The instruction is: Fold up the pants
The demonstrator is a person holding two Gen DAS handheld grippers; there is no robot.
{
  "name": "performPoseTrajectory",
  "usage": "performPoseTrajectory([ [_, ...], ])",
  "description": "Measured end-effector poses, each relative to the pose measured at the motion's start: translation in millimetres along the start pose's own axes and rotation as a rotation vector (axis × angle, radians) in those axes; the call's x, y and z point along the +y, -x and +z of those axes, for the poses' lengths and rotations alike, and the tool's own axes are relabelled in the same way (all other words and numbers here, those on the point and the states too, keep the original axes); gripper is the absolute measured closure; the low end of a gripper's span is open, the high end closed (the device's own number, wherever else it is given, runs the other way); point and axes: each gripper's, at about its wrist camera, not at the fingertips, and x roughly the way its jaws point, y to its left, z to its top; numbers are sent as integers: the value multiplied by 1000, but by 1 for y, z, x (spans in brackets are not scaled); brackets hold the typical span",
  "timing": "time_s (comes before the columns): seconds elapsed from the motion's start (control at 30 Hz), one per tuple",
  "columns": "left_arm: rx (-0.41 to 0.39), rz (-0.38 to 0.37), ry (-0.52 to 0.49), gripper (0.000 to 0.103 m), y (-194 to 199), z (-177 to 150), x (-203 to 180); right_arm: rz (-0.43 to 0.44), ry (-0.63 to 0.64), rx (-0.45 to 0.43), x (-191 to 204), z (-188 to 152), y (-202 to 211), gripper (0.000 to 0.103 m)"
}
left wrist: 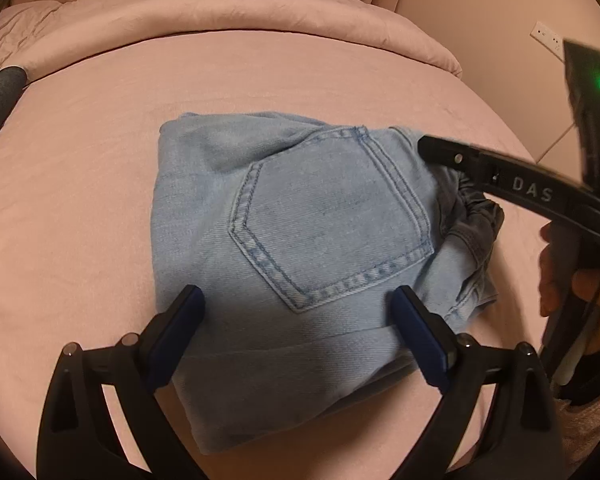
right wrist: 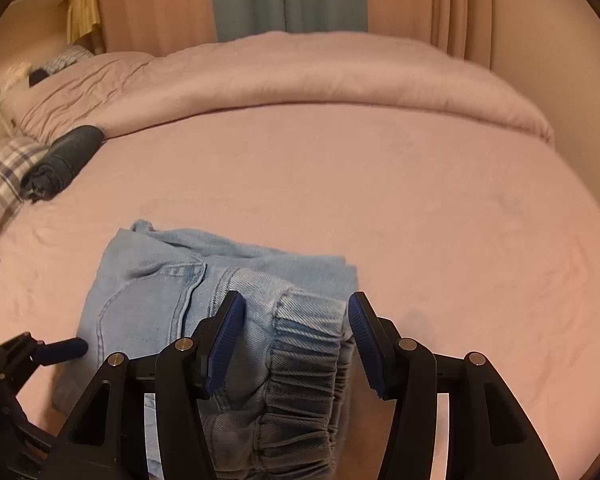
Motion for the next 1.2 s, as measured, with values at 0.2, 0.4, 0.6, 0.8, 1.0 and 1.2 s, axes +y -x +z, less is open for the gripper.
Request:
performPoseTrajectory([
  [0.2,-76,-49,107,9,30,8,27,66,-104,-39,-26,-7,19,36],
  [0.4,-74,-75,253,9,34,11,66,58,-154,-6,-48,-18,30,34],
  [0.6,-45,-109,306,9,28,10,72,63,-185,17,-59,-33,37,34],
  [0.8,11,-158,355,9,18,6,75,182,-279,53,-69,-48,29,34],
  [1.0,70,-270,454,9,6,4,82,327,-400,94,-80,-60,18,33],
  [1.2,87,-331,509,9,3,6,85,439,-516,106,-93,-77,17,33],
])
